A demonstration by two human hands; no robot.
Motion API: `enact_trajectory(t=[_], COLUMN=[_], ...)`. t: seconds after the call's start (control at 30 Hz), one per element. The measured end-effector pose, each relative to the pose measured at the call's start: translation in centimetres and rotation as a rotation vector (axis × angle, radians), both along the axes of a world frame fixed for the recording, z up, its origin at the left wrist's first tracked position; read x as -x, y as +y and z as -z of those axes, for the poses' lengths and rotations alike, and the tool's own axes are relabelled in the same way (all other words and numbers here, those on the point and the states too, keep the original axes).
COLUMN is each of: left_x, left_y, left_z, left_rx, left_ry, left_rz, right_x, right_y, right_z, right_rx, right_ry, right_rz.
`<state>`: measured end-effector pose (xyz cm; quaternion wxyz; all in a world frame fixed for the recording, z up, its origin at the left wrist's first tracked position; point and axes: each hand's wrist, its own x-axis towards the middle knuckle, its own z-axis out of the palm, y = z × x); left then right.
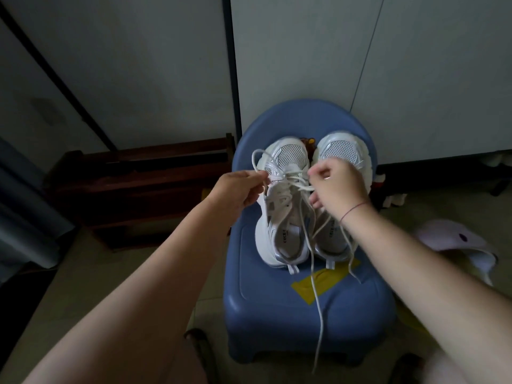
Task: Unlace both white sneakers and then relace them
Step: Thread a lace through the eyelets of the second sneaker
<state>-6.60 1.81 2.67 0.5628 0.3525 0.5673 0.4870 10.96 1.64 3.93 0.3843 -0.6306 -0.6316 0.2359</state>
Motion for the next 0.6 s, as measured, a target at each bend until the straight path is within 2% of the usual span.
enact_trajectory(t=[0.1,0.17,0.23,0.33,0.47,0.6], left_x=[-0.7,-1.4,-2.0,-2.5,-2.6,-2.4], left_y=[0.7,0.8,0.8,0.9,1.2,1.2], left_z=[1.3,1.9,2.3,3.0,3.3,3.3], left_rx=[0.042,0.044,0.034,0.016,-0.02,-0.032], left_ry=[-0.123,-0.125,-0.094,0.013,0.126,0.187], left_rz=[-0.095,-0.081,-0.068,-0.069,-0.081,-0.085], right_x=[1.8,2.1,2.0,2.1,1.7,1.4], right_y=[-1.7,-1.9,-1.3,-0.5,0.1,0.6], right_z=[0.7,0.5,0.4,0.3,0.2,0.3], right_rx=[0.099,0.162,0.204,0.293,0.56,0.613], right_ry=[-0.121,-0.271,-0.287,-0.2,0.003,0.152], right_rz=[-0.121,-0.128,-0.119,-0.143,-0.16,-0.169])
